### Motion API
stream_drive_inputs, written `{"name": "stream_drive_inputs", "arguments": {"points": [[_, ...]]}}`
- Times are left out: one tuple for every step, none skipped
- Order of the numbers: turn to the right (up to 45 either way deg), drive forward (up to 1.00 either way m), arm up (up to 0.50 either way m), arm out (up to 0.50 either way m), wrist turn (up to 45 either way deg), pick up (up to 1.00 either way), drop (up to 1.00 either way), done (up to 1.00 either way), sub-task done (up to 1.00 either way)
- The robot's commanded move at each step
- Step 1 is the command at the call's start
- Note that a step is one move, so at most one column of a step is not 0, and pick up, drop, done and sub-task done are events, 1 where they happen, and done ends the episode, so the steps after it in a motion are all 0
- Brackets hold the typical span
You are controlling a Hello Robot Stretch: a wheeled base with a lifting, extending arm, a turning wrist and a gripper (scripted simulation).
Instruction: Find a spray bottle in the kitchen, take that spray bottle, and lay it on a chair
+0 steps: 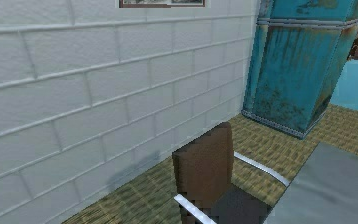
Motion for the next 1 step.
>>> {"name": "stream_drive_inputs", "arguments": {"points": [[0.0, 0.0, 0.0, 0.44, 0.0, 0.0, 0.0, 0.0, 0.0]]}}
